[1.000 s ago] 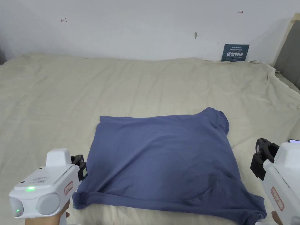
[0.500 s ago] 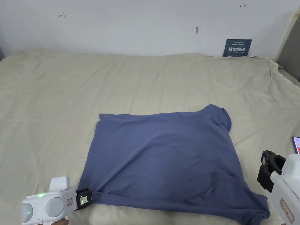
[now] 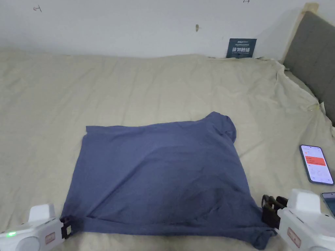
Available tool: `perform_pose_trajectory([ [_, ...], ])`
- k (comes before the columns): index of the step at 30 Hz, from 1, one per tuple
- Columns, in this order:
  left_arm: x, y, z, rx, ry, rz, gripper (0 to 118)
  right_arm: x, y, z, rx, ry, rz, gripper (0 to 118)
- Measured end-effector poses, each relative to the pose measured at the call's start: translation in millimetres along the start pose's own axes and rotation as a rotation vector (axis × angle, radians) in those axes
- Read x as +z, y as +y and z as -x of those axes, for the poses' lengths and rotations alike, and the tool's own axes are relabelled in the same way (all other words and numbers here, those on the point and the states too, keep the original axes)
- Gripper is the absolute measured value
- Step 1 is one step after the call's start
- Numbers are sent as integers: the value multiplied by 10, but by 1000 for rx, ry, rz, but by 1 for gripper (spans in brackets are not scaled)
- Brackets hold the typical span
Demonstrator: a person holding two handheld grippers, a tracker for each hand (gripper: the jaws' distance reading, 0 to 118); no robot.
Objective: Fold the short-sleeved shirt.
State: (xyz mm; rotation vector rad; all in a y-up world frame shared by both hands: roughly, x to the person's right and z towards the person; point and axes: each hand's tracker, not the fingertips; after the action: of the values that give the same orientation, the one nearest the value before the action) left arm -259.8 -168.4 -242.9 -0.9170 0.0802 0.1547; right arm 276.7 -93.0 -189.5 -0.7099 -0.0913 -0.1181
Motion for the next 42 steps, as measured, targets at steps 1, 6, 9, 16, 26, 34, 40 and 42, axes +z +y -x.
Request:
perform_pose_trajectory([
  [1,20,16,18,2,-3,-3,1,-101,-98,-34,-8,5,50,73],
  [6,150,95,26,5,-9,-24,1,-400,-549,-127,-100,17,173,89],
  [9,155,89,61,13,-21,-32,1,-467,-654,-96,-61,-7,195,86],
  [16,162,123,86,18,-20,-45,1,-577,-670,-63,-43,1,192,38],
  [26,249,212,115,5,-22,-77,1,-245,-374,54,37,28,86,8],
  [34,284,614,139,-24,-22,-122,1,-279,327,29,19,112,23,7],
  [40,-36,1007,117,-29,-24,-134,1,-729,753,94,53,108,41,7],
  [42,-177,1141,103,-40,-19,-128,1,-905,854,145,64,95,59,7],
])
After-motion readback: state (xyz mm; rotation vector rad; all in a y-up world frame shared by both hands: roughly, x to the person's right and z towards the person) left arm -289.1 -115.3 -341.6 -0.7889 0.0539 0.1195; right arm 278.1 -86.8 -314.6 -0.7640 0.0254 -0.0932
